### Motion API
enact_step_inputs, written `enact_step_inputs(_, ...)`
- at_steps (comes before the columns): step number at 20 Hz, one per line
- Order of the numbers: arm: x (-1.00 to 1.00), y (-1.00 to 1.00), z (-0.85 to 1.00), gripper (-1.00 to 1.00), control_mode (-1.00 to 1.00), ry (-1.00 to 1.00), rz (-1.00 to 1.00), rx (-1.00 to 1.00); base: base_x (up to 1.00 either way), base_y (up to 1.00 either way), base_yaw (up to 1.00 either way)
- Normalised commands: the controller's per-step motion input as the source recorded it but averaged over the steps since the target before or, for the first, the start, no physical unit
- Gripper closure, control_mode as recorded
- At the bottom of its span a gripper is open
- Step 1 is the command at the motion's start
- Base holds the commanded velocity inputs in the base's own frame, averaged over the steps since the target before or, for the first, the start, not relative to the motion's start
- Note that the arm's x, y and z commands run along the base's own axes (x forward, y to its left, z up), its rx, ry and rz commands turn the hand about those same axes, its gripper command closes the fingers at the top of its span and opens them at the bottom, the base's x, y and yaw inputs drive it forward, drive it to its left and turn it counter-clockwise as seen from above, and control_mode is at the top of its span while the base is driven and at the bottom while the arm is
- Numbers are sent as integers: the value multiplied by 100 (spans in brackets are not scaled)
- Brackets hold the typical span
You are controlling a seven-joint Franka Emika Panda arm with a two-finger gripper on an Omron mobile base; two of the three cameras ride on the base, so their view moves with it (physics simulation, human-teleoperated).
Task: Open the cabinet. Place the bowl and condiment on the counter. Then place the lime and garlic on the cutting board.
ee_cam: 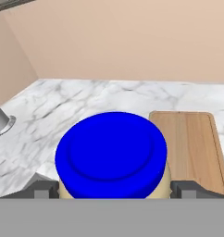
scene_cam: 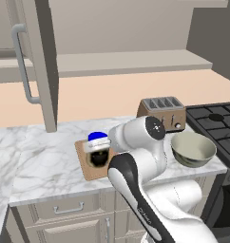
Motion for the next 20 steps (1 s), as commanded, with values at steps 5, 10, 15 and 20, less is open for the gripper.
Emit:
enact_step_inputs(5, 28, 42, -32, 100, -100, 0, 3, 0, 0, 0, 0)
enact_step_inputs(10, 41, 27, -9, 100, -100, 0, 2, 0, 0, 0, 0)
enact_step_inputs(15, 43, 29, -24, 100, -100, 5, 1, 0, 0, 0, 0)
enact_step_inputs(20, 19, 38, -19, 100, -100, 5, 0, 0, 0, 0, 0)
